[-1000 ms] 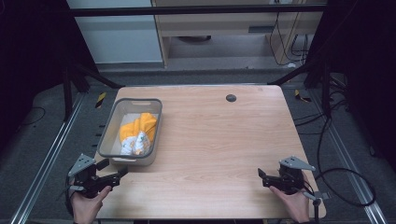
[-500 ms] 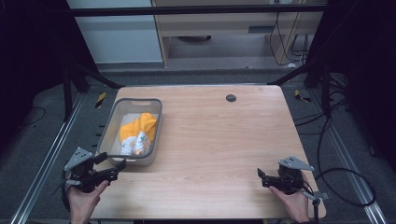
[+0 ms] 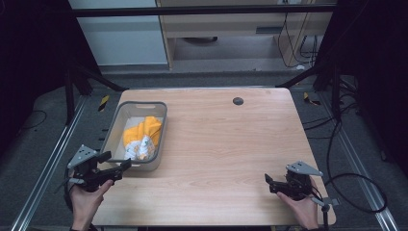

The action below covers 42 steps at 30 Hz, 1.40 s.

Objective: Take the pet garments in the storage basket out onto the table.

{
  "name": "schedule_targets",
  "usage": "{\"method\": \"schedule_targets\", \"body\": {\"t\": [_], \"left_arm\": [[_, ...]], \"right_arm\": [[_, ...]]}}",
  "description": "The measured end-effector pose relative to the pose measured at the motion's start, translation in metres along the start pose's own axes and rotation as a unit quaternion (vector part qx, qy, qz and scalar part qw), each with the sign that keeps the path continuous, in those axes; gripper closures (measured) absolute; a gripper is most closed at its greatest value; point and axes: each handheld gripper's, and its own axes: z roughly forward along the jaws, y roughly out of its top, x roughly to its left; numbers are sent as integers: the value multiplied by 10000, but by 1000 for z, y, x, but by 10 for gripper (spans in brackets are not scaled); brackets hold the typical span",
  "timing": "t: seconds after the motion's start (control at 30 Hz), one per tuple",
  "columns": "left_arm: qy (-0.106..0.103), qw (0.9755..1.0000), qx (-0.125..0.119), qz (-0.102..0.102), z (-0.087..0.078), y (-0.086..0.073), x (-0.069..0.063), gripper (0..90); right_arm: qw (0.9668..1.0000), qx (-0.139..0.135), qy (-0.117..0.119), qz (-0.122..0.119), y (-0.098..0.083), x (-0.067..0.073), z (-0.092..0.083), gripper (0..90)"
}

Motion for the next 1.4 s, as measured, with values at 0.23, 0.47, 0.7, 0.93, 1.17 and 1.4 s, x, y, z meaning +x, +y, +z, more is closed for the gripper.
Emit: {"method": "schedule_targets", "body": {"t": [0.23, 0.47, 0.7, 0.93, 1.17, 1.4], "left_arm": [[-1, 10000, 10, 56, 6, 11, 1, 146], [-53, 9999, 37, 104, 12, 19, 2, 147], [-100, 9998, 150, 106, 26, 22, 4, 152], [-107, 9997, 223, 38, 36, 28, 7, 153], [-40, 9991, 429, 25, 46, 34, 14, 155], [68, 9983, 580, 71, 54, 44, 20, 156]], "right_arm": [[10000, -30, -30, -10, -1, -1, 0, 92], [10000, -49, -35, 1, -1, -1, -1, 95], [10000, -46, -29, 17, -2, -2, -1, 99], [10000, -37, -29, 7, -2, -2, -1, 102], [10000, 4, 14, 21, -2, -2, 0, 108], [10000, -9, 25, 22, -2, -2, 0, 114]]}}
